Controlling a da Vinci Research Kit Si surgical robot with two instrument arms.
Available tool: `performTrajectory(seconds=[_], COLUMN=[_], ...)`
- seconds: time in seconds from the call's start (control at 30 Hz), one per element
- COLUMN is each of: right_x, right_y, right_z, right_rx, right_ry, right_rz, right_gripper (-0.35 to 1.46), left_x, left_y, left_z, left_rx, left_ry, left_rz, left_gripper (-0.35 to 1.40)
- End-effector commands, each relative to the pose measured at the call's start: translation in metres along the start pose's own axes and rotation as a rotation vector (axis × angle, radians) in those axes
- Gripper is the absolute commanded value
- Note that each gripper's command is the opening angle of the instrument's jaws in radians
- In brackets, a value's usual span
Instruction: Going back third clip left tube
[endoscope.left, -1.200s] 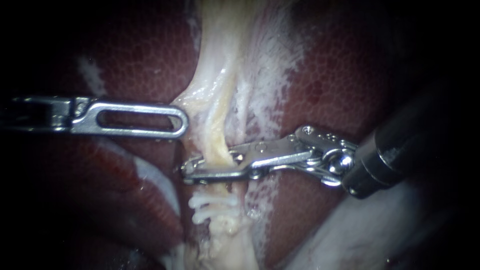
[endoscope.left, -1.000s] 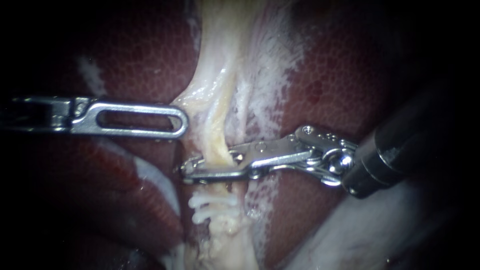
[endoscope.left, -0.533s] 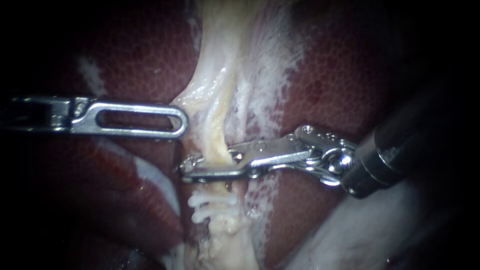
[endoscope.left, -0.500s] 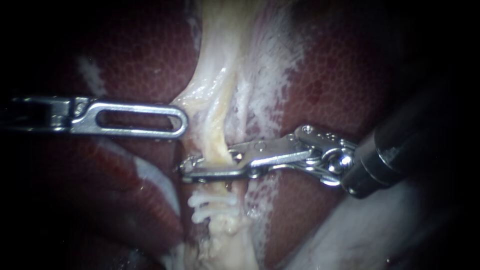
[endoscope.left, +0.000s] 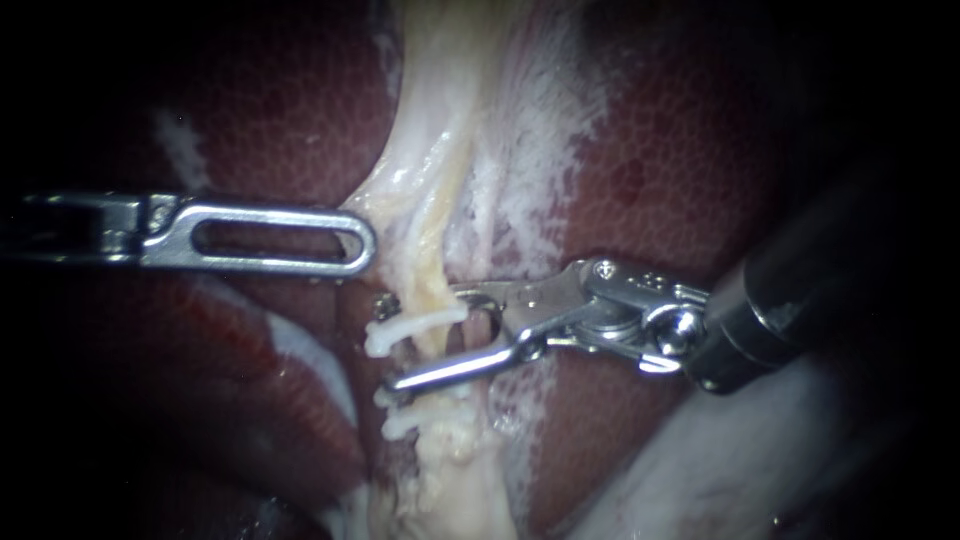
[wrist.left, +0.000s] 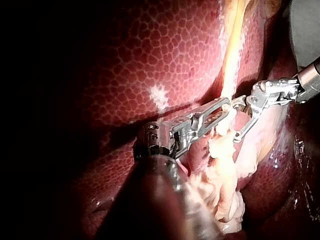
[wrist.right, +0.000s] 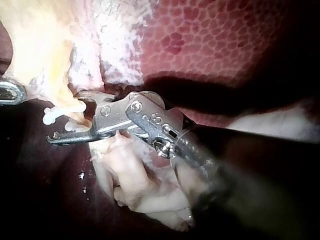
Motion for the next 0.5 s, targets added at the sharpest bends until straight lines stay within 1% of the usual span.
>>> performTrajectory(seconds=[0.03,0.13,0.27,0.4,0.5], right_x=[0.0,-0.0004,-0.001,-0.0017,-0.002], right_y=[0.0,-0.0002,-0.0008,-0.0017,-0.0026], right_z=[-0.0003,-0.0015,-0.004,-0.0069,-0.0095], right_rx=[-0.002,0.0,-0.026,-0.043,-0.073], right_ry=[0.0,-0.001,0.001,-0.005,-0.015], right_rz=[-0.004,-0.005,-0.011,-0.073,-0.121], right_gripper=[0.6,0.6,0.6,0.6,0.6], left_x=[0.0,0.0,0.0,0.0,-0.0001], left_y=[0.0,0.0,0.0,0.0002,0.0003], left_z=[0.0,-0.0001,-0.0001,-0.0002,-0.0002], left_rx=[0.0,0.0,0.001,0.001,0.002], left_ry=[0.0,0.0,0.001,0.001,0.002], left_rz=[0.0,0.0,0.0,0.001,0.001], left_gripper=[-0.35,-0.35,-0.35,-0.35,-0.35])
